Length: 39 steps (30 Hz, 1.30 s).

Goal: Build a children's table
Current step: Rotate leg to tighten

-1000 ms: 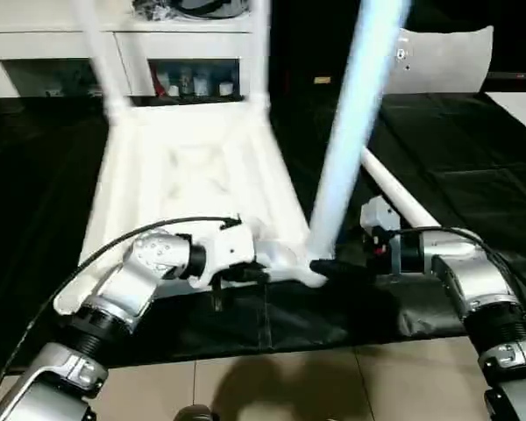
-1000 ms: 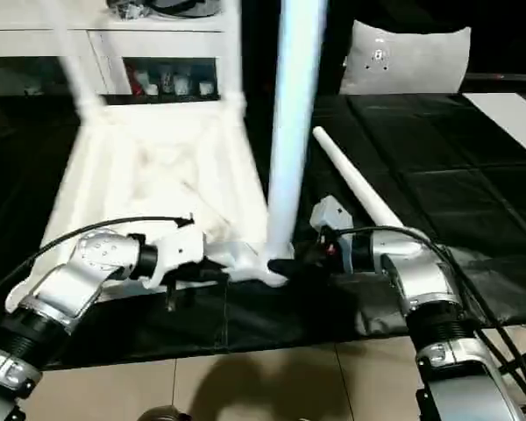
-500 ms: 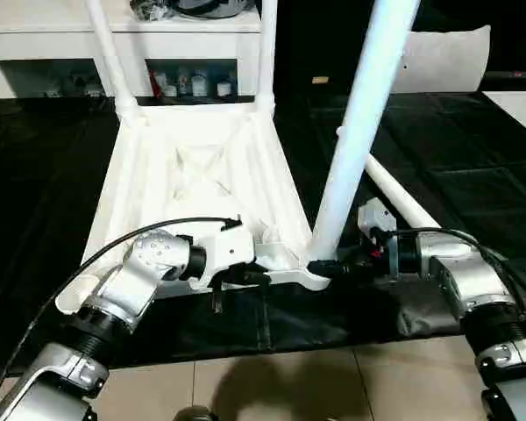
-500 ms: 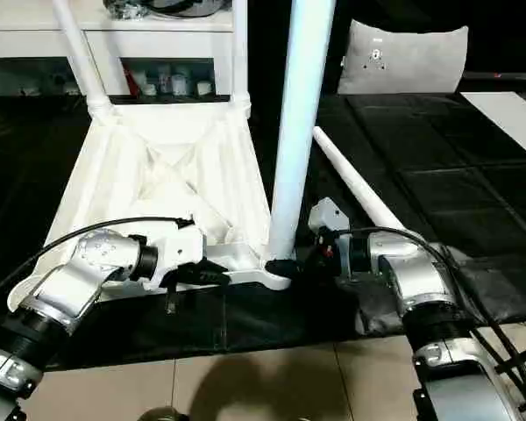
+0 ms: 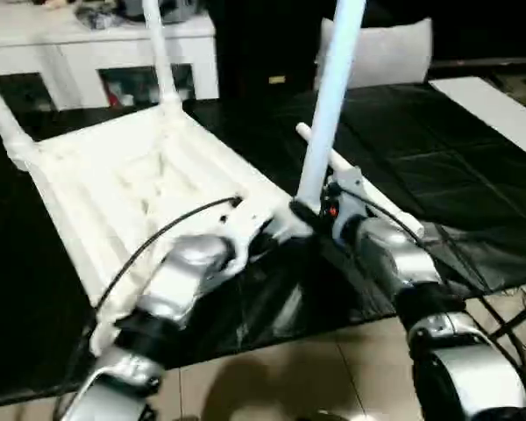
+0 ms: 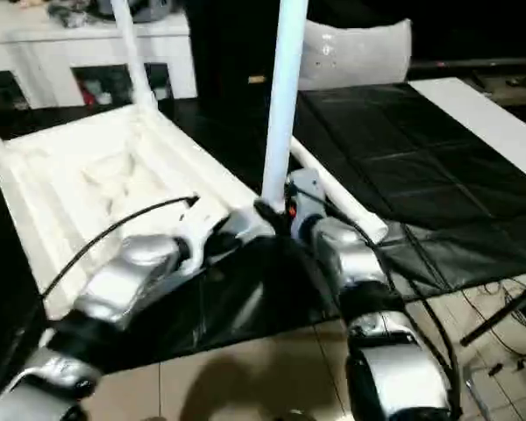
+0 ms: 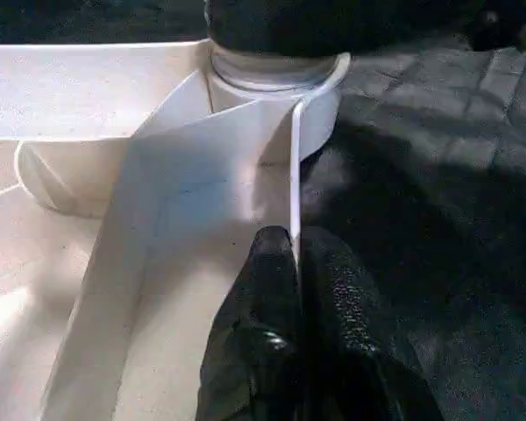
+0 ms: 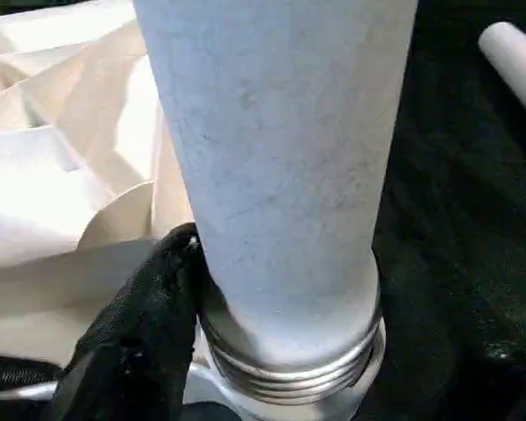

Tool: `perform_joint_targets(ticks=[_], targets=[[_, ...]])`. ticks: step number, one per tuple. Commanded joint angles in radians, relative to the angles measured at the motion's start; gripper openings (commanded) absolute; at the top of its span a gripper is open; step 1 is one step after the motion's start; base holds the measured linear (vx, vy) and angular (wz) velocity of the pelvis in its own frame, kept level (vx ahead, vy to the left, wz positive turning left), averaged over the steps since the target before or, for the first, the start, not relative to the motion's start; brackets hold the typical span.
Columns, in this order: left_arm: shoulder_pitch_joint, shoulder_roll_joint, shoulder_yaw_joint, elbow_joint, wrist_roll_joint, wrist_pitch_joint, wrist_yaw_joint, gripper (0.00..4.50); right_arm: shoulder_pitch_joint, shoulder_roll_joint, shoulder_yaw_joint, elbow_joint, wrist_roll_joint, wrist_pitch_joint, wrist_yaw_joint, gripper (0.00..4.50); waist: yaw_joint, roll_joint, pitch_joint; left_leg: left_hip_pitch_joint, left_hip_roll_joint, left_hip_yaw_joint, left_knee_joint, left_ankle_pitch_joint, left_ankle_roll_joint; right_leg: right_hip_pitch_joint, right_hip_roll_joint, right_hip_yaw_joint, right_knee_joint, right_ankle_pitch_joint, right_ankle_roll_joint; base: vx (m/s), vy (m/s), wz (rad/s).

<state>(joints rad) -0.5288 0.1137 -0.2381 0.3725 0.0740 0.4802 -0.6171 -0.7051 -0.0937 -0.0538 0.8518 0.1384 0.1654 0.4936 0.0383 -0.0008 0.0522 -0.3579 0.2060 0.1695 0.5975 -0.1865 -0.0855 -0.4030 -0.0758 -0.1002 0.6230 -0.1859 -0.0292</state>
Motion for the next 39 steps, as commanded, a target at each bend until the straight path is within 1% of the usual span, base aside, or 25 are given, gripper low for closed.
perform_joint_targets(ticks=[1, 2, 3, 5, 8, 11, 13, 14, 16, 18, 20, 21, 23, 24, 27, 29, 30, 31, 33, 34, 35, 36, 37, 38, 39], targets=[[-0.034, -0.04, -0.017, -0.032, -0.025, -0.029, 0.001, 0.0, 0.001, 0.024, -0.002, 0.029, 0.019, 0.01, -0.005, 3.42, 0.011, -0.003, -0.068, -0.002, 0.021, -0.005, -0.065, -0.183, 0.056, 0.052, -0.068, 0.053, -0.096, -0.288, -0.162, 0.0, 0.0, 0.0], [-0.032, -0.032, -0.019, -0.034, -0.018, -0.028, 0.007, 0.0, 0.008, 0.017, 0.002, 0.026, 0.006, -0.003, -0.007, 3.59, 0.014, 0.004, -0.071, -0.005, 0.021, -0.003, -0.063, -0.151, 0.062, 0.055, -0.066, 0.054, -0.091, -0.216, -0.184, 0.0, 0.0, 0.0], [-0.03, -0.023, -0.021, -0.031, -0.011, -0.029, 0.01, 0.0, 0.018, 0.01, 0.005, 0.017, 0.004, 0.007, 0.01, 3.74, 0.017, 0.004, -0.073, -0.007, 0.02, -0.003, -0.062, -0.125, 0.07, 0.059, -0.065, 0.053, -0.083, -0.16, -0.202, 0.0, 0.0, 0.0], [-0.03, -0.011, -0.022, -0.021, 0.003, -0.04, 0.019, 0.0, 0.039, 0.002, 0.011, -0.006, 0.005, 0.02, 0.03, 3.83, 0.024, 0.008, -0.073, -0.007, 0.021, -0.002, -0.062, -0.112, 0.083, 0.06, -0.066, 0.052, -0.082, -0.14, -0.212, 0.0, 0.0, 0.0], [-0.033, -0.004, -0.025, -0.009, 0.015, -0.057, 0.027, 0.0, 0.056, -0.004, 0.013, -0.023, 0.003, 0.014, 0.03, 4.15, 0.028, 0.006, -0.069, -0.007, 0.022, -0.002, -0.065, -0.128, 0.08, 0.06, -0.068, 0.052, -0.09, -0.177, -0.2, 0.0, 0.0, 0.0], [-0.052, 0.013, -0.025, 0.053, 0.049, -0.106, 0.062, 0.0, 0.129, -0.023, -0.003, -0.102, 0.016, -0.038, 0.037, 4.3, 0.031, 0.004, -0.064, -0.002, 0.021, -0.001, -0.068, -0.171, 0.067, 0.056, -0.068, 0.052, -0.102, -0.255, -0.161, 0.0, 0.0, 0.0], [-0.066, 0.013, -0.017, 0.087, 0.055, -0.119, 0.086, 0.0, 0.16, -0.023, -0.028, -0.149, 0.043, -0.057, 0.043, 4.45, 0.029, 0.003, -0.064, -0.004, 0.02, -0.003, -0.071, -0.193, 0.059, 0.058, -0.068, 0.05, -0.107, -0.311, -0.142, 0.0, 0.0, 0.0], [-0.079, 0.016, -0.013, 0.118, 0.054, -0.108, 0.09, 0.0, 0.195, -0.016, -0.059, -0.199, 0.063, -0.089, 0.015, 4.45, 0.03, 0.008, -0.062, -0.003, 0.019, -0.003, -0.072, -0.207, 0.055, 0.056, -0.069, 0.049, -0.113, -0.346, -0.124, 0.0, 0.0, 0.0], [-0.084, 0.015, -0.002, 0.131, 0.035, -0.096, 0.076, 0.44, 0.233, -0.007, -0.082, -0.264, 0.096, -0.096, 0.025, 4.5, 0.027, 0.004, -0.063, -0.005, 0.02, -0.006, -0.076, -0.218, 0.052, 0.057, -0.069, 0.048, -0.116, -0.365, -0.113, 0.0, 0.0, 0.0], [-0.086, 0.015, 0.001, 0.131, 0.024, -0.105, 0.066, 0.55, 0.266, -0.006, -0.083, -0.319, 0.113, -0.088, 0.046, 4.5, 0.027, 0.006, -0.063, -0.006, 0.019, -0.007, -0.075, -0.217, 0.057, 0.055, -0.069, 0.048, -0.117, -0.361, -0.114, 0.0, 0.0, 0.0], [-0.085, 0.02, -0.001, 0.126, 0.025, -0.14, 0.064, 0.58, 0.292, -0.006, -0.074, -0.358, 0.121, -0.079, 0.059, 4.5, 0.027, 0.005, -0.064, -0.008, 0.02, -0.008, -0.075, -0.206, 0.063, 0.056, -0.069, 0.049, -0.114, -0.344, -0.117, 0.0, 0.0, 0.0], [-0.084, 0.021, -0.001, 0.123, 0.026, -0.155, 0.063, 0.77, 0.298, -0.007, -0.07, -0.366, 0.12, -0.078, 0.061, 4.5, 0.027, 0.006, -0.065, -0.009, 0.021, -0.007, -0.074, -0.196, 0.064, 0.054, -0.069, 0.049, -0.112, -0.325, -0.125, 0.0, 0.0, 0.0], [-0.072, 0.038, -0.004, 0.084, 0.032, -0.186, 0.06, 0.89, 0.319, -0.016, -0.048, -0.397, 0.102, -0.034, 0.045, 4.5, 0.028, -0.006, -0.065, -0.01, 0.022, -0.005, -0.073, -0.18, 0.069, 0.055, -0.068, 0.051, -0.11, -0.301, -0.133, 0.0, 0.0, 0.0], [-0.064, 0.047, -0.002, 0.059, 0.032, -0.188, 0.058, 0.94, 0.328, -0.02, -0.037, -0.415, 0.102, -0.001, 0.05, 4.5, 0.031, 0.001, -0.065, -0.01, 0.025, -0.008, -0.075, -0.17, 0.068, 0.056, -0.07, 0.052, -0.103, -0.282, -0.144, 0.0, 0.0, 0.0], [-0.035, 0.077, 0.022, -0.032, 0.013, -0.151, 0.048, 0.94, 0.355, -0.032, 0.01, -0.474, 0.106, 0.063, 0.102, 4.5, 0.03, 0.001, -0.066, -0.008, 0.026, -0.005, -0.073, -0.162, 0.07, 0.053, -0.069, 0.054, -0.099, -0.241, -0.162, 0.0, 0.0, 0.0], [-0.021, 0.095, 0.038, -0.08, 0.005, -0.12, 0.043, 0.94, 0.364, -0.042, 0.038, -0.491, 0.093, 0.077, 0.123, 4.5, 0.031, 0.001, -0.065, -0.011, 0.027, -0.006, -0.073, -0.155, 0.069, 0.057, -0.07, 0.053, -0.093, -0.227, -0.171, 0.0, 0.0, 0.0], [-0.008, 0.125, 0.058, -0.124, 0.009, -0.088, 0.047, 0.94, 0.363, -0.047, 0.055, -0.491, 0.084, 0.087, 0.134, 4.5, 0.03, -0.001, -0.065, -0.007, 0.028, -0.003, -0.073, -0.161, 0.066, 0.052, -0.069, 0.054, -0.095, -0.238, -0.169, 0.0, 0.0, 0.0], [0.0, 0.145, 0.071, -0.149, 0.014, -0.07, 0.051, 0.94, 0.363, -0.05, 0.066, -0.494, 0.079, 0.096, 0.14, 4.5, 0.031, 0.0, -0.064, -0.009, 0.027, -0.004, -0.073, -0.156, 0.067, 0.055, -0.071, 0.054, -0.094, -0.239, -0.169, 0.0, 0.0, 0.0], [0.01, 0.173, 0.093, -0.177, 0.013, -0.046, 0.049, 0.76, 0.357, -0.052, 0.075, -0.488, 0.073, 0.105, 0.144, 4.5, 0.029, 0.003, -0.061, -0.008, 0.025, -0.003, -0.074, -0.163, 0.062, 0.05, -0.067, 0.055, -0.099, -0.258, -0.161, 0.0, 0.0, 0.0], [0.022, 0.22, 0.116, -0.197, 0.022, -0.026, 0.043, 0.58, 0.345, -0.056, 0.083, -0.474, 0.065, 0.118, 0.146, 4.5, 0.029, -0.019, -0.061, -0.009, 0.026, -0.003, -0.075, -0.167, 0.059, 0.053, -0.07, 0.054, -0.096, -0.278, -0.154, 0.0, 0.0, 0.0], [0.029, 0.251, 0.129, -0.208, 0.028, -0.015, 0.038, 0.58, 0.338, -0.059, 0.089, -0.466, 0.059, 0.127, 0.146, 4.5, 0.03, -0.005, -0.058, -0.009, 0.025, -0.005, -0.078, -0.177, 0.052, 0.051, -0.07, 0.054, -0.098, -0.321, -0.141, 0.0, 0.0, 0.0], [0.039, 0.301, 0.136, -0.213, 0.05, -0.006, 0.032, 0.44, 0.329, -0.064, 0.099, -0.458, 0.052, 0.139, 0.148, 4.5, 0.027, -0.014, -0.057, -0.006, 0.025, -0.003, -0.077, -0.178, 0.045, 0.047, -0.068, 0.055, -0.102, -0.323, -0.134, 0.0, 0.0, 0.0], [0.039, 0.301, 0.136, -0.213, 0.05, -0.006, 0.032, 0.44, 0.329, -0.064, 0.099, -0.458, 0.052, 0.139, 0.148, 4.5, 0.029, -0.01, -0.057, -0.005, 0.027, -0.007, -0.08, -0.181, 0.038, 0.047, -0.069, 0.055, -0.096, -0.321, -0.136, 0.0, 0.0, 0.0], [0.048, 0.356, 0.142, -0.211, 0.088, 0.005, 0.045, 0.3, 0.321, -0.07, 0.112, -0.452, 0.046, 0.152, 0.152, 4.5, 0.028, -0.008, -0.056, -0.001, 0.027, -0.004, -0.079, -0.185, 0.035, 0.043, -0.068, 0.057, -0.099, -0.31, -0.135, 0.0, 0.0, 0.0], [0.054, 0.389, 0.145, -0.209, 0.113, 0.012, 0.056, 0.3, 0.316, -0.073, 0.12, -0.45, 0.043, 0.161, 0.155, 4.5, 0.027, -0.007, -0.058, -0.002, 0.027, -0.007, -0.08, -0.18, 0.033, 0.047, -0.065, 0.058, -0.091, -0.278, -0.142, 0.0, 0.0, 0.0]])
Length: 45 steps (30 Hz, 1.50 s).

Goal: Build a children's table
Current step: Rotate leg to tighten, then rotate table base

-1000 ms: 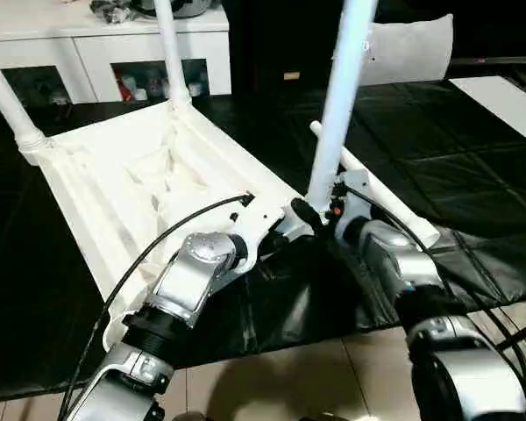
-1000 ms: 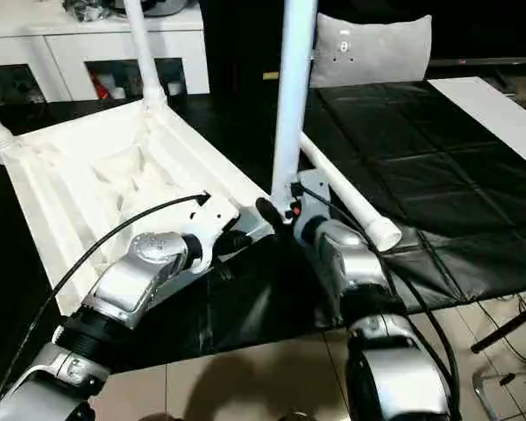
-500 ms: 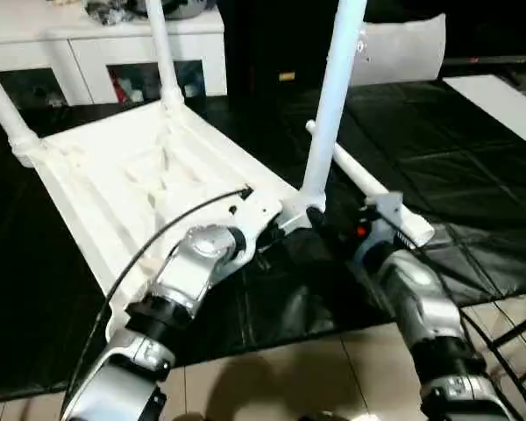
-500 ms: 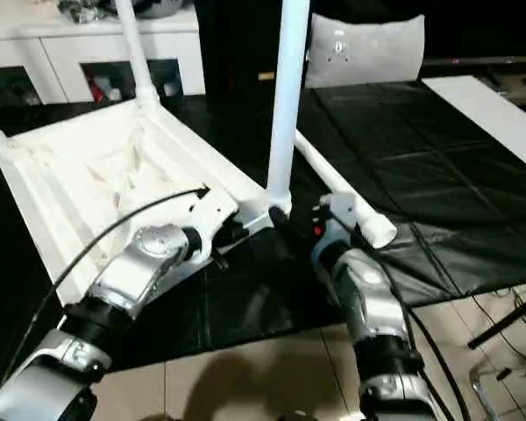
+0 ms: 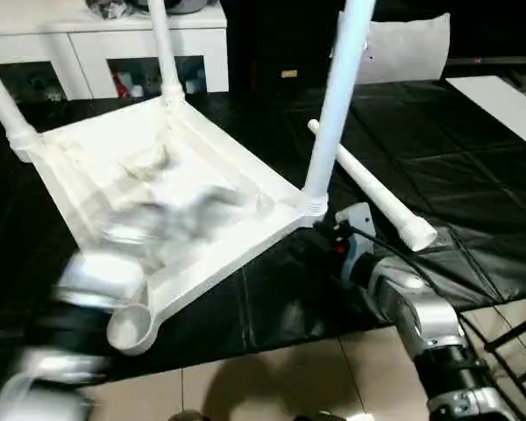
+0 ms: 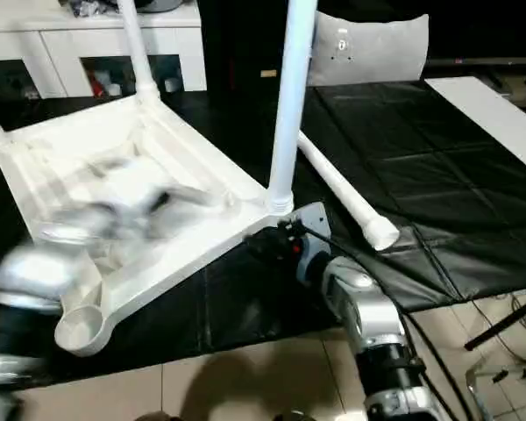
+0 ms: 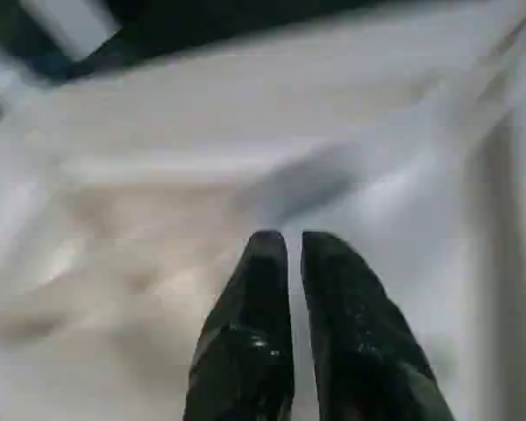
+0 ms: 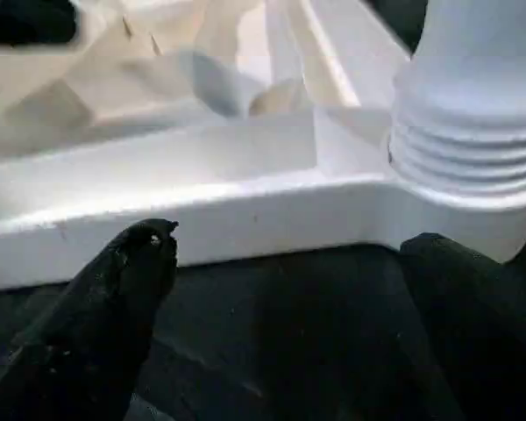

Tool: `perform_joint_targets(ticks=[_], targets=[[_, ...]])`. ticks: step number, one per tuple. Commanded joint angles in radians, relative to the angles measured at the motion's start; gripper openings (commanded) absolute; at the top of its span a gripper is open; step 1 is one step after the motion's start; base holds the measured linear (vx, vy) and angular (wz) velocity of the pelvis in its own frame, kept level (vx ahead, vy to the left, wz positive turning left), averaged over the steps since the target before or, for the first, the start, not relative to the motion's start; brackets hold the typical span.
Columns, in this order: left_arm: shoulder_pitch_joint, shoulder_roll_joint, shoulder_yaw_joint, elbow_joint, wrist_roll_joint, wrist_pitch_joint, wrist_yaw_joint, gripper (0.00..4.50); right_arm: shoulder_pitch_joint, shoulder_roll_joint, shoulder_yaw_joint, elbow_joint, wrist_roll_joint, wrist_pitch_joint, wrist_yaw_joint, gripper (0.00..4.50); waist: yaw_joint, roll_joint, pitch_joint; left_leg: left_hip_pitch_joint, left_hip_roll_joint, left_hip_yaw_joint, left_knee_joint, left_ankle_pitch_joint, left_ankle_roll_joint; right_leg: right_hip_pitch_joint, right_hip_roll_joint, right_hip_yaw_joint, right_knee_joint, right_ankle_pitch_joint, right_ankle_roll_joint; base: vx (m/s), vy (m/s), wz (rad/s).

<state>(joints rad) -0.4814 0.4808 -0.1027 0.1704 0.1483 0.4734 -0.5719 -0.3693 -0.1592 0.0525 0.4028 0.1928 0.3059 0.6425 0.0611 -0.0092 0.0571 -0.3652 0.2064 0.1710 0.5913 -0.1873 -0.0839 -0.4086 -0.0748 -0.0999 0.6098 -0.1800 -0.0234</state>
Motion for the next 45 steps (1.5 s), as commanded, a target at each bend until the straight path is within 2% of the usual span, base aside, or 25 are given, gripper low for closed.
perform_joint_targets(ticks=[1, 2, 3, 4, 5, 10, 15, 17, 18, 19, 20, 22, 26, 30, 31, 32, 33, 34, 35, 36, 37, 41, 43, 44, 45], targets=[[0.006, 0.022, 0.01, -0.007, 0.039, 0.019, 0.01, 0.15, -0.019, -0.008, 0.014, -0.001, -0.012, 0.02, 0.006, 4.5, 0.004, 0.002, -0.063, 0.005, 0.026, -0.009, -0.074, -0.179, 0.031, 0.052, -0.066, 0.057, -0.078, -0.284, -0.148, 0.0, 0.0, 0.0], [0.019, 0.093, 0.021, 0.006, 0.087, 0.042, 0.027, 0.12, -0.029, -0.009, 0.027, 0.009, -0.016, 0.028, 0.015, 4.5, 0.003, -0.004, -0.065, 0.006, 0.027, -0.008, -0.074, -0.17, 0.03, 0.053, -0.066, 0.058, -0.075, -0.247, -0.153, 0.0, 0.0, 0.0], [0.029, 0.133, 0.026, 0.012, 0.11, 0.057, 0.035, 0.12, -0.034, -0.009, 0.033, 0.013, -0.017, 0.033, 0.02, 4.5, 0.005, 0.005, -0.065, 0.007, 0.026, -0.009, -0.073, -0.168, 0.031, 0.052, -0.067, 0.058, -0.071, -0.235, -0.161, 0.0, 0.0, 0.0], [0.038, 0.167, 0.029, 0.017, 0.129, 0.072, 0.04, 0.03, -0.038, -0.007, 0.038, 0.016, -0.018, 0.036, 0.025, 4.5, 0.004, 0.004, -0.064, 0.005, 0.025, -0.008, -0.073, -0.165, 0.031, 0.053, -0.067, 0.058, -0.071, -0.23, -0.159, 0.0, 0.0, 0.0], [0.051, 0.198, 0.038, 0.02, 0.141, 0.095, 0.048, 0.03, -0.044, -0.005, 0.042, 0.022, -0.022, 0.038, 0.023, 4.5, 0.004, 0.008, -0.064, 0.007, 0.026, -0.009, -0.073, -0.163, 0.027, 0.052, -0.067, 0.059, -0.069, -0.217, -0.164, 0.0, 0.0, 0.0], [0.085, 0.235, 0.041, 0.015, 0.151, 0.14, 0.059, 0.03, -0.066, 0.005, 0.048, 0.047, -0.034, 0.036, 0.008, 4.5, 0.009, 0.01, -0.063, 0.012, 0.027, -0.007, -0.074, -0.174, 0.014, 0.049, -0.067, 0.06, -0.067, -0.198, -0.195, 0.0, 0.0, 0.0], [0.098, 0.239, 0.028, -0.008, 0.153, 0.174, 0.041, 0.03, -0.082, 0.011, 0.051, 0.07, -0.041, 0.034, -0.001, 4.5, 0.023, 0.01, -0.061, 0.014, 0.027, -0.008, -0.076, -0.207, 0.0, 0.048, -0.071, 0.062, -0.072, -0.236, -0.182, 0.0, 0.0, 0.0], [0.134, 0.257, -0.034, -0.057, 0.132, 0.221, -0.067, 0.03, -0.114, 0.02, 0.061, 0.125, -0.055, 0.017, -0.012, 4.5, 0.025, 0.008, -0.062, 0.012, 0.027, -0.01, -0.078, -0.202, -0.002, 0.051, -0.075, 0.062, -0.072, -0.246, -0.184, 0.0, 0.0, 0.0], [0.148, 0.27, -0.054, -0.077, 0.125, 0.224, -0.104, 0.03, -0.123, 0.023, 0.062, 0.14, -0.059, 0.011, -0.014, 4.5, 0.026, 0.019, -0.063, 0.014, 0.028, -0.011, -0.077, -0.204, -0.007, 0.048, -0.075, 0.063, -0.07, -0.245, -0.19, 0.0, 0.0, 0.0], [0.17, 0.286, -0.08, -0.115, 0.109, 0.229, -0.16, 0.03, -0.143, 0.03, 0.063, 0.171, -0.065, 0.0, -0.02, 4.5, 0.025, 0.017, -0.063, 0.015, 0.03, -0.011, -0.077, -0.208, -0.009, 0.047, -0.075, 0.063, -0.072, -0.24, -0.193, 0.0, 0.0, 0.0], [0.177, 0.291, -0.087, -0.131, 0.102, 0.231, -0.178, 0.03, -0.151, 0.033, 0.063, 0.185, -0.068, -0.006, -0.022, 4.5, 0.022, 0.013, -0.061, 0.01, 0.028, -0.011, -0.079, -0.215, -0.01, 0.05, -0.075, 0.063, -0.07, -0.238, -0.199, 0.0, 0.0, 0.0], [0.176, 0.288, -0.094, -0.145, 0.087, 0.221, -0.199, 0.03, -0.167, 0.038, 0.06, 0.209, -0.071, -0.012, -0.025, 4.5, 0.021, 0.018, -0.062, 0.014, 0.026, -0.009, -0.077, -0.226, -0.014, 0.048, -0.073, 0.064, -0.07, -0.241, -0.198, 0.0, 0.0, 0.0], [0.175, 0.297, -0.119, -0.16, 0.069, 0.201, -0.246, 0.03, -0.185, 0.043, 0.06, 0.235, -0.075, -0.02, -0.028, 4.5, 0.018, 0.016, -0.059, 0.015, 0.025, -0.01, -0.079, -0.251, -0.016, 0.049, -0.071, 0.063, -0.075, -0.272, -0.188, 0.0, 0.0, 0.0], [0.196, 0.322, -0.151, -0.199, 0.026, 0.175, -0.346, 0.03, -0.202, 0.047, 0.063, 0.265, -0.08, -0.032, -0.028, 4.5, 0.015, 0.016, -0.058, 0.019, 0.026, -0.011, -0.08, -0.276, -0.022, 0.047, -0.07, 0.063, -0.078, -0.303, -0.181, 0.0, 0.0, 0.0], [0.214, 0.337, -0.168, -0.239, -0.01, 0.165, -0.412, 0.03, -0.213, 0.05, 0.064, 0.283, -0.081, -0.04, -0.029, 4.5, 0.015, 0.016, -0.059, 0.019, 0.027, -0.013, -0.08, -0.275, -0.024, 0.048, -0.073, 0.064, -0.076, -0.301, -0.184, 0.0, 0.0, 0.0], [0.227, 0.334, -0.173, -0.281, -0.061, 0.164, -0.468, 0.03, -0.229, 0.052, 0.062, 0.307, -0.082, -0.049, -0.029, 4.5, 0.012, 0.016, -0.057, 0.015, 0.027, -0.013, -0.083, -0.276, -0.023, 0.05, -0.073, 0.064, -0.076, -0.305, -0.189, 0.0, 0.0, 0.0], [0.227, 0.334, -0.173, -0.281, -0.061, 0.164, -0.468, 0.03, -0.229, 0.052, 0.062, 0.307, -0.082, -0.049, -0.029, 4.5, 0.011, 0.018, -0.055, 0.023, 0.028, -0.012, -0.082, -0.3, -0.028, 0.043, -0.073, 0.064, -0.079, -0.324, -0.195, 0.0, 0.0, 0.0], [0.229, 0.318, -0.178, -0.32, -0.11, 0.175, -0.507, 0.03, -0.245, 0.055, 0.06, 0.329, -0.083, -0.059, -0.032, 4.5, 0.009, 0.016, -0.054, 0.021, 0.027, -0.011, -0.082, -0.303, -0.029, 0.045, -0.073, 0.065, -0.078, -0.329, -0.196, 0.0, 0.0, 0.0], [0.219, 0.286, -0.191, -0.358, -0.16, 0.19, -0.545, 0.03, -0.27, 0.06, 0.055, 0.365, -0.087, -0.074, -0.034, 4.5, 0.01, 0.019, -0.057, 0.024, 0.026, -0.01, -0.08, -0.3, -0.032, 0.045, -0.072, 0.065, -0.077, -0.32, -0.201, 0.0, 0.0, 0.0], [0.208, 0.267, -0.201, -0.36, -0.169, 0.192, -0.549, 0.03, -0.278, 0.063, 0.053, 0.375, -0.089, -0.079, -0.035, 4.5, 0.011, 0.021, -0.055, 0.023, 0.027, -0.01, -0.08, -0.298, -0.036, 0.045, -0.071, 0.065, -0.077, -0.315, -0.205, 0.0, 0.0, 0.0], [0.2, 0.253, -0.208, -0.357, -0.172, 0.191, -0.549, 0.03, -0.283, 0.064, 0.052, 0.381, -0.089, -0.082, -0.035, 4.5, 0.009, 0.022, -0.055, 0.022, 0.027, -0.009, -0.081, -0.299, -0.038, 0.047, -0.069, 0.065, -0.076, -0.309, -0.204, 0.0, 0.0, 0.0], [0.159, 0.168, -0.24, -0.308, -0.18, 0.172, -0.541, 0.03, -0.294, 0.068, 0.051, 0.394, -0.093, -0.09, -0.034, 4.5, -0.001, 0.015, -0.064, 0.01, 0.021, -0.008, -0.073, -0.224, -0.024, 0.061, -0.07, 0.065, -0.068, -0.23, -0.208, 0.0, 0.0, 0.0], [0.131, 0.108, -0.246, -0.236, -0.153, 0.11, -0.489, 0.03, -0.298, 0.067, 0.052, 0.403, -0.097, -0.101, -0.036, 4.5, -0.005, 0.013, -0.065, 0.007, 0.019, -0.007, -0.072, -0.198, -0.015, 0.064, -0.068, 0.064, -0.066, -0.204, -0.211, 0.0, 0.0, 0.0], [0.131, 0.108, -0.246, -0.236, -0.153, 0.11, -0.489, 0.03, -0.298, 0.067, 0.052, 0.403, -0.097, -0.101, -0.036, 4.5, -0.009, 0.011, -0.066, 0.007, 0.018, -0.006, -0.071, -0.199, -0.009, 0.064, -0.067, 0.063, -0.068, -0.209, -0.21, 0.0, 0.0, 0.0], [0.095, 0.046, -0.242, -0.144, -0.115, 0.052, -0.404, 0.03, -0.3, 0.061, 0.05, 0.408, -0.099, -0.107, -0.038, 4.5, -0.013, 0.019, -0.066, 0.006, 0.019, -0.007, -0.07, -0.196, -0.005, 0.065, -0.067, 0.063, -0.069, -0.213, -0.21, 0.0, 0.0, 0.0]])
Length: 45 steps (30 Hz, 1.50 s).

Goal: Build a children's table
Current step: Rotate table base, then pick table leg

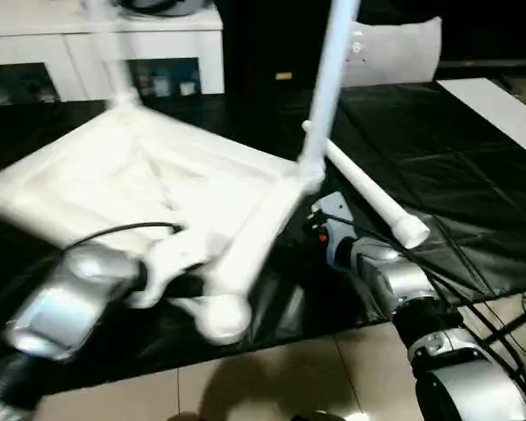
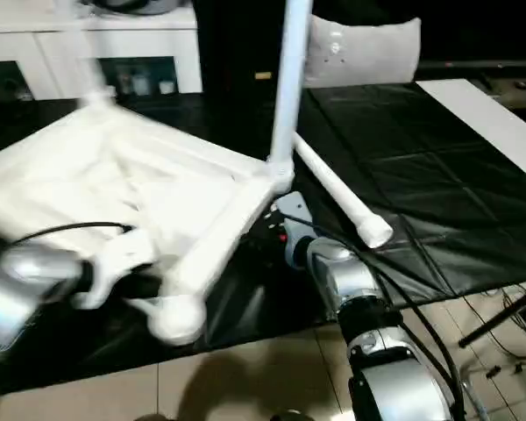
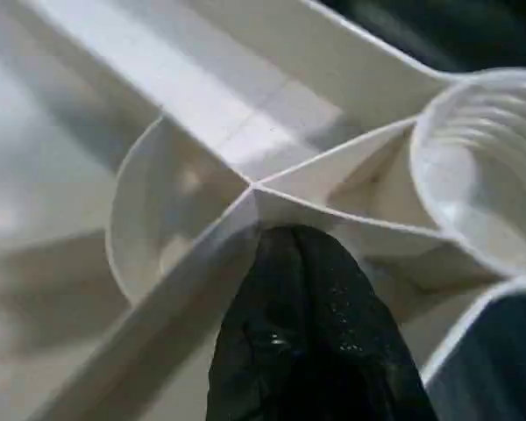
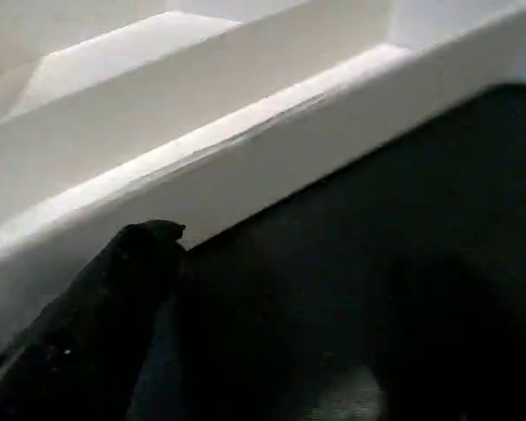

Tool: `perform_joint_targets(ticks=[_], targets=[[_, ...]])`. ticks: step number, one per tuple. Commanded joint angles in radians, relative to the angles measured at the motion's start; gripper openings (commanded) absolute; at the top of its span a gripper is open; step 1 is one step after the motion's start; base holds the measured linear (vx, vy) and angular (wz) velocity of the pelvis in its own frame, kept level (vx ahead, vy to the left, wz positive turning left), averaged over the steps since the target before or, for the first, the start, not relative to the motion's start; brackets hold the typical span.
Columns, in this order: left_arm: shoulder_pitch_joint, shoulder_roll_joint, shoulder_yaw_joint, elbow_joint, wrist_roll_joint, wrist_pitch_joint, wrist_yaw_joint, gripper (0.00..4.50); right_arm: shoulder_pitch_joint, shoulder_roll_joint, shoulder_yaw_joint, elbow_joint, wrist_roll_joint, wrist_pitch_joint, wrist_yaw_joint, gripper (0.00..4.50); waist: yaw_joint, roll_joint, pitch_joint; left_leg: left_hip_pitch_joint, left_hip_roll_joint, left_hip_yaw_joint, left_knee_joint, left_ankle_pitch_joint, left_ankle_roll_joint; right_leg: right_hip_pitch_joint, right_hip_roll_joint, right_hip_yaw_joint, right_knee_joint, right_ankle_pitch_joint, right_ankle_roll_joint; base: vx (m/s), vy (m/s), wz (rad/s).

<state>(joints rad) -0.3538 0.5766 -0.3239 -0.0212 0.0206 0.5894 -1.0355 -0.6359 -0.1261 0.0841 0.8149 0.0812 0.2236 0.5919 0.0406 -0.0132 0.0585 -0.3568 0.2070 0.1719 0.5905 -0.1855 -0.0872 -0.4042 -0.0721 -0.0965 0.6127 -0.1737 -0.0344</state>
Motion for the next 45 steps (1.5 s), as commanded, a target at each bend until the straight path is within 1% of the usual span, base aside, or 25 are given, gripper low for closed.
perform_joint_targets(ticks=[1, 2, 5, 7, 10, 11, 14, 15, 17, 18, 19, 21, 22, 23, 24, 26, 29, 30, 32, 33, 38, 40, 42, 44, 45], targets=[[-0.055, -0.089, -0.014, 0.101, 0.029, -0.085, 0.115, 0.03, -0.035, 0.023, 0.016, 0.001, 0.011, -0.03, 0.01, 4.5, 0.006, 0.021, -0.065, 0.0, 0.016, -0.005, -0.067, -0.207, 0.001, 0.055, -0.065, 0.058, -0.078, -0.229, -0.194, 0.0, 0.0, 0.0], [-0.076, -0.127, -0.004, 0.147, 0.041, -0.105, 0.168, 0.03, -0.037, 0.019, 0.013, 0.005, 0.01, -0.035, 0.006, 4.5, 0.006, 0.017, -0.068, 0.003, 0.016, -0.004, -0.065, -0.21, 0.003, 0.058, -0.067, 0.059, -0.077, -0.232, -0.193, 0.0, 0.0, 0.0], [-0.107, -0.181, 0.01, 0.214, 0.056, -0.125, 0.251, 0.03, -0.042, 0.011, 0.003, 0.017, 0.003, -0.048, -0.006, 4.5, 0.009, 0.016, -0.068, 0.001, 0.017, -0.006, -0.065, -0.218, 0.009, 0.06, -0.07, 0.056, -0.082, -0.281, -0.174, 0.0, 0.0, 0.0], [-0.149, -0.262, 0.041, 0.305, 0.06, -0.165, 0.376, 0.03, -0.044, -0.004, -0.02, 0.016, -0.001, -0.063, -0.039, 4.5, 0.01, 0.014, -0.068, 0.002, 0.015, -0.004, -0.062, -0.213, 0.014, 0.057, -0.067, 0.055, -0.086, -0.292, -0.165, 0.0, 0.0, 0.0], [-0.177, -0.333, 0.072, 0.385, 0.056, -0.222, 0.469, 0.03, -0.048, -0.019, -0.052, 0.02, -0.003, -0.069, -0.085, 4.5, 0.021, 0.01, -0.072, -0.001, 0.017, -0.004, -0.061, -0.18, 0.023, 0.059, -0.067, 0.055, -0.082, -0.249, -0.168, 0.0, 0.0, 0.0], [-0.179, -0.36, 0.084, 0.403, 0.044, -0.241, 0.484, 0.03, -0.054, -0.026, -0.067, 0.026, -0.004, -0.073, -0.122, 4.5, 0.026, 0.013, -0.075, 0.001, 0.018, -0.004, -0.06, -0.171, 0.027, 0.059, -0.068, 0.055, -0.079, -0.232, -0.171, 0.0, 0.0, 0.0], [-0.183, -0.404, 0.105, 0.436, 0.029, -0.275, 0.515, 0.03, -0.071, -0.04, -0.101, 0.042, 0.002, -0.082, -0.189, 4.5, 0.031, 0.01, -0.079, 0.0, 0.02, -0.003, -0.058, -0.141, 0.036, 0.059, -0.068, 0.055, -0.073, -0.17, -0.192, 0.0, 0.0, 0.0], [-0.185, -0.412, 0.105, 0.446, 0.034, -0.294, 0.529, 0.03, -0.084, -0.047, -0.115, 0.051, 0.004, -0.077, -0.221, 4.5, 0.033, 0.012, -0.079, 0.0, 0.02, -0.003, -0.057, -0.129, 0.039, 0.059, -0.068, 0.055, -0.07, -0.148, -0.198, 0.0, 0.0, 0.0], [-0.179, -0.409, 0.107, 0.433, 0.033, -0.328, 0.529, 0.03, -0.117, -0.076, -0.141, 0.071, 0.001, -0.08, -0.289, 4.5, 0.036, 0.013, -0.081, -0.001, 0.019, -0.002, -0.056, -0.121, 0.043, 0.059, -0.066, 0.054, -0.068, -0.127, -0.202, 0.0, 0.0, 0.0], [-0.173, -0.403, 0.109, 0.417, 0.027, -0.327, 0.516, 0.21, -0.127, -0.085, -0.146, 0.075, -0.002, -0.079, -0.302, 4.5, 0.041, 0.016, -0.083, 0.001, 0.02, -0.002, -0.054, -0.111, 0.043, 0.058, -0.067, 0.054, -0.064, -0.112, -0.206, 0.0, 0.0, 0.0], [-0.167, -0.397, 0.111, 0.401, 0.02, -0.326, 0.504, 0.33, -0.136, -0.096, -0.149, 0.08, -0.007, -0.078, -0.316, 4.5, 0.042, 0.014, -0.083, -0.001, 0.02, -0.002, -0.054, -0.107, 0.042, 0.059, -0.067, 0.054, -0.063, -0.104, -0.207, 0.0, 0.0, 0.0], [-0.153, -0.381, 0.113, 0.369, 0.011, -0.319, 0.477, 0.41, -0.154, -0.115, -0.154, 0.092, -0.015, -0.071, -0.333, 4.5, 0.047, 0.015, -0.081, -0.002, 0.018, 0.0, -0.053, -0.11, 0.042, 0.059, -0.065, 0.054, -0.06, -0.091, -0.208, 0.0, 0.0, 0.0], [-0.134, -0.352, 0.104, 0.338, 0.018, -0.32, 0.45, 0.58, -0.18, -0.136, -0.15, 0.122, -0.023, -0.026, -0.328, 4.5, 0.046, 0.015, -0.08, -0.003, 0.019, 0.0, -0.054, -0.113, 0.041, 0.06, -0.067, 0.054, -0.06, -0.095, -0.208, 0.0, 0.0, 0.0], [-0.107, -0.314, 0.094, 0.3, 0.027, -0.327, 0.418, 0.58, -0.216, -0.163, -0.147, 0.17, -0.031, 0.037, -0.318, 4.5, 0.043, 0.015, -0.081, -0.004, 0.019, -0.001, -0.054, -0.113, 0.043, 0.061, -0.065, 0.052, -0.059, -0.095, -0.214, 0.0, 0.0, 0.0], [-0.102, -0.307, 0.093, 0.294, 0.03, -0.331, 0.411, 0.7, -0.225, -0.168, -0.146, 0.182, -0.033, 0.05, -0.316, 4.5, 0.039, 0.015, -0.079, -0.008, 0.018, -0.002, -0.055, -0.118, 0.04, 0.063, -0.064, 0.051, -0.058, -0.104, -0.215, 0.0, 0.0, 0.0], [-0.08, -0.271, 0.087, 0.25, 0.031, -0.315, 0.38, 0.78, -0.256, -0.189, -0.143, 0.222, -0.035, 0.091, -0.292, 4.5, 0.039, 0.013, -0.078, -0.005, 0.017, 0.001, -0.053, -0.134, 0.039, 0.06, -0.063, 0.052, -0.062, -0.124, -0.211, 0.0, 0.0, 0.0], [-0.062, -0.224, 0.064, 0.216, 0.05, -0.314, 0.346, 0.96, -0.293, -0.217, -0.136, 0.286, -0.054, 0.091, -0.316, 4.5, 0.038, 0.014, -0.076, -0.004, 0.018, 0.001, -0.053, -0.145, 0.032, 0.056, -0.065, 0.053, -0.064, -0.159, -0.207, 0.0, 0.0, 0.0], [-0.059, -0.217, 0.061, 0.21, 0.05, -0.314, 0.338, 1.05, -0.301, -0.224, -0.135, 0.302, -0.059, 0.085, -0.325, 4.5, 0.039, 0.009, -0.075, -0.004, 0.019, 0.002, -0.054, -0.147, 0.029, 0.055, -0.064, 0.052, -0.065, -0.163, -0.206, 0.0, 0.0, 0.0], [-0.055, -0.21, 0.059, 0.202, 0.047, -0.312, 0.33, 1.15, -0.311, -0.233, -0.135, 0.321, -0.066, 0.082, -0.333, 4.5, 0.041, 0.013, -0.075, -0.002, 0.019, 0.002, -0.053, -0.149, 0.024, 0.054, -0.066, 0.053, -0.063, -0.169, -0.21, 0.0, 0.0, 0.0], [-0.052, -0.205, 0.06, 0.197, 0.047, -0.312, 0.331, 1.26, -0.328, -0.251, -0.129, 0.357, -0.083, 0.083, -0.342, 4.5, 0.04, 0.01, -0.077, -0.003, 0.019, 0.002, -0.053, -0.147, 0.022, 0.055, -0.065, 0.053, -0.06, -0.163, -0.212, 0.0, 0.0, 0.0], [-0.04, -0.192, 0.051, 0.17, 0.048, -0.288, 0.319, 1.67, -0.35, -0.275, -0.128, 0.417, -0.093, 0.118, -0.318, 4.5, 0.043, 0.011, -0.076, -0.005, 0.017, 0.003, -0.05, -0.14, 0.029, 0.056, -0.063, 0.052, -0.058, -0.144, -0.214, 0.0, 0.0, 0.0], [-0.037, -0.19, 0.046, 0.164, 0.047, -0.284, 0.311, 1.67, -0.351, -0.278, -0.128, 0.429, -0.094, 0.13, -0.304, 4.5, 0.043, 0.011, -0.076, -0.006, 0.017, 0.004, -0.05, -0.14, 0.033, 0.056, -0.063, 0.052, -0.058, -0.144, -0.216, 0.0, 0.0, 0.0], [-0.034, -0.188, 0.042, 0.158, 0.05, -0.282, 0.307, 1.67, -0.353, -0.281, -0.133, 0.443, -0.088, 0.15, -0.293, 4.5, 0.043, 0.011, -0.077, -0.007, 0.018, 0.003, -0.049, -0.137, 0.034, 0.057, -0.064, 0.052, -0.057, -0.142, -0.22, 0.0, 0.0, 0.0], [-0.031, -0.188, 0.043, 0.153, 0.048, -0.278, 0.306, 1.67, -0.361, -0.283, -0.134, 0.466, -0.083, 0.221, -0.248, 4.5, 0.043, 0.011, -0.077, -0.007, 0.018, 0.004, -0.049, -0.135, 0.036, 0.057, -0.061, 0.051, -0.056, -0.136, -0.226, 0.0, 0.0, 0.0], [-0.031, -0.188, 0.043, 0.152, 0.048, -0.277, 0.306, 1.67, -0.364, -0.283, -0.135, 0.472, -0.081, 0.233, -0.233, 4.5, 0.044, 0.012, -0.077, -0.007, 0.018, 0.003, -0.049, -0.134, 0.036, 0.058, -0.061, 0.051, -0.056, -0.136, -0.227, 0.0, 0.0, 0.0]])
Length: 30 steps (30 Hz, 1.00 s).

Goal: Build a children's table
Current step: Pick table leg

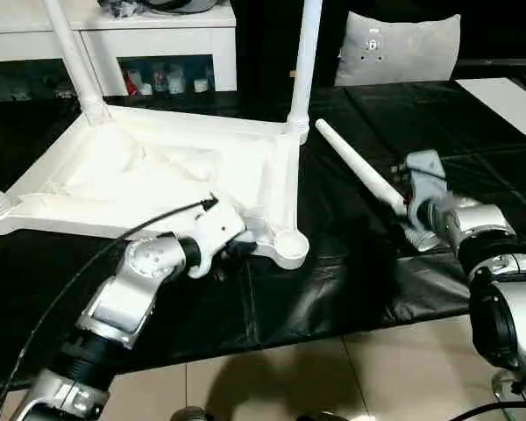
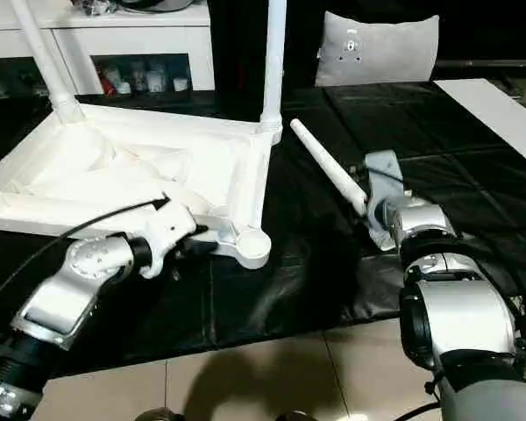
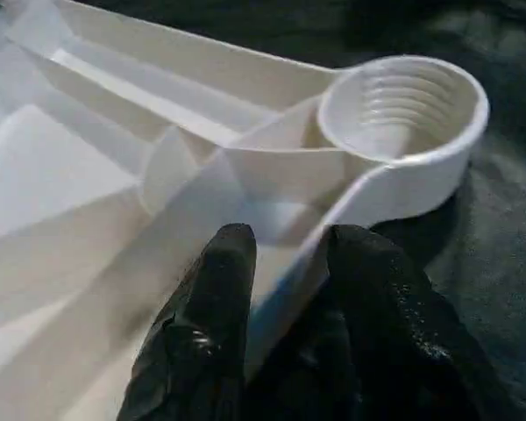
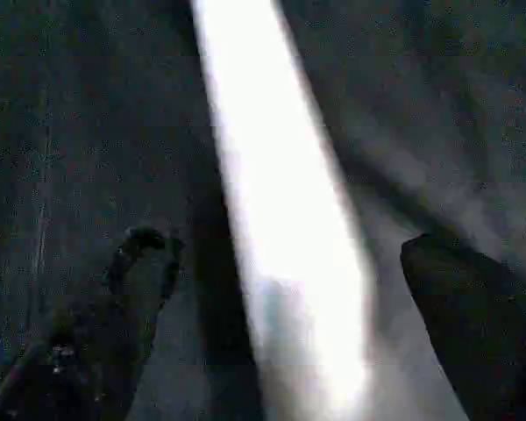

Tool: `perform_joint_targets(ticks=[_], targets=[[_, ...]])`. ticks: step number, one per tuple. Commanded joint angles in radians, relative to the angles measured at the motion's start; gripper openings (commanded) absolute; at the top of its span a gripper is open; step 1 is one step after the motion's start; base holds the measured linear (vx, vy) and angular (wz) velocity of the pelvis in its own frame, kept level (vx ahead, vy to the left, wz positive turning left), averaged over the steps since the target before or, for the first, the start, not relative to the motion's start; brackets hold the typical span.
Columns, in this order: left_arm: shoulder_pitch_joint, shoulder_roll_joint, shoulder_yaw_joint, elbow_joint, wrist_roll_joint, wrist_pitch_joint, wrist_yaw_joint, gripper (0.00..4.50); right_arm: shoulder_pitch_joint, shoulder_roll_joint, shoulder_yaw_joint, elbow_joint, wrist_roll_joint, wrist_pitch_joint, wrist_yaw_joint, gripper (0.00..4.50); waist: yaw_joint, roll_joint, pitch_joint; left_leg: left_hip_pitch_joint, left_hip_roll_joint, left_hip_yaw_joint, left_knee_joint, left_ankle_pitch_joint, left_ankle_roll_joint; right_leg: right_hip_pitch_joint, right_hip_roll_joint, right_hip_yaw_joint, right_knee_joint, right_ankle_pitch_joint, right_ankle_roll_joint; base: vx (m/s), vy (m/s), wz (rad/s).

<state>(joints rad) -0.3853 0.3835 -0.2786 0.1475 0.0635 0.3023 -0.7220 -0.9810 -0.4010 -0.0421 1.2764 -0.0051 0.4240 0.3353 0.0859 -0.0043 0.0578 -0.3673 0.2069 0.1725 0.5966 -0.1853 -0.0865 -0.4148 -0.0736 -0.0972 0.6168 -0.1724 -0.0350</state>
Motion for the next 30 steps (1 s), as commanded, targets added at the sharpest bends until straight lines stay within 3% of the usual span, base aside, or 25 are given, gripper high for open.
perform_joint_targets(ticks=[1, 3, 5, 8, 12, 21, 23, 30], targets=[[0.002, 0.006, -0.003, -0.018, 0.005, 0.01, -0.008, 1.67, -0.024, -0.003, -0.012, 0.01, 0.014, 0.043, 0.051, 4.5, -0.002, -0.002, -0.076, 0.002, 0.019, 0.004, -0.054, -0.138, 0.036, 0.069, -0.06, 0.051, -0.061, -0.142, -0.224, 0.0, 0.0, 0.0], [0.005, 0.01, -0.004, -0.024, 0.006, 0.012, -0.006, 1.67, -0.036, 0.006, -0.03, 0.013, 0.038, 0.07, 0.083, 4.5, -0.002, 0.0, -0.074, 0.003, 0.021, 0.003, -0.055, -0.159, 0.035, 0.067, -0.063, 0.05, -0.064, -0.181, -0.217, 0.0, 0.0, 0.0], [0.009, 0.014, -0.007, -0.029, 0.01, 0.017, -0.008, 1.67, -0.063, 0.031, -0.065, 0.007, 0.091, 0.15, 0.16, 4.5, -0.003, -0.002, -0.073, 0.001, 0.021, 0.002, -0.055, -0.167, 0.037, 0.067, -0.063, 0.049, -0.065, -0.204, -0.213, 0.0, 0.0, 0.0], [0.011, 0.015, -0.008, -0.035, 0.009, 0.02, -0.008, 1.67, -0.065, 0.038, -0.063, 0.004, 0.093, 0.174, 0.183, 4.5, -0.003, -0.002, -0.072, 0.004, 0.023, 0.002, -0.054, -0.176, 0.031, 0.062, -0.066, 0.049, -0.07, -0.252, -0.2, 0.0, 0.0, 0.0], [0.015, 0.018, -0.013, -0.046, 0.003, 0.027, -0.018, 1.67, -0.059, 0.072, -0.031, -0.018, 0.085, 0.24, 0.281, 4.5, 0.002, 0.001, -0.072, 0.004, 0.024, 0.001, -0.055, -0.17, 0.026, 0.06, -0.063, 0.049, -0.065, -0.229, -0.204, 0.0, 0.0, 0.0], [0.016, 0.019, -0.016, -0.061, -0.001, 0.038, -0.024, 1.67, -0.019, 0.125, -0.022, -0.019, 0.078, 0.26, 0.262, 4.5, 0.002, 0.0, -0.071, 0.007, 0.025, -0.002, -0.059, -0.185, 0.006, 0.058, -0.069, 0.052, -0.07, -0.27, -0.188, 0.0, 0.0, 0.0], [0.018, 0.02, -0.016, -0.07, -0.005, 0.042, -0.027, 1.81, -0.015, 0.143, -0.038, -0.017, 0.092, 0.264, 0.264, 4.12, 0.0, -0.003, -0.07, 0.006, 0.024, -0.002, -0.059, -0.19, 0.005, 0.059, -0.07, 0.051, -0.072, -0.286, -0.182, 0.0, 0.0, 0.0], [0.022, 0.016, -0.013, -0.079, -0.011, 0.051, -0.029, 1.81, -0.009, 0.154, -0.099, -0.016, 0.144, 0.296, 0.233, 3.65, 0.0, -0.005, -0.071, 0.006, 0.024, -0.002, -0.06, -0.173, 0.003, 0.057, -0.07, 0.052, -0.071, -0.284, -0.175, 0.0, 0.0, 0.0]])
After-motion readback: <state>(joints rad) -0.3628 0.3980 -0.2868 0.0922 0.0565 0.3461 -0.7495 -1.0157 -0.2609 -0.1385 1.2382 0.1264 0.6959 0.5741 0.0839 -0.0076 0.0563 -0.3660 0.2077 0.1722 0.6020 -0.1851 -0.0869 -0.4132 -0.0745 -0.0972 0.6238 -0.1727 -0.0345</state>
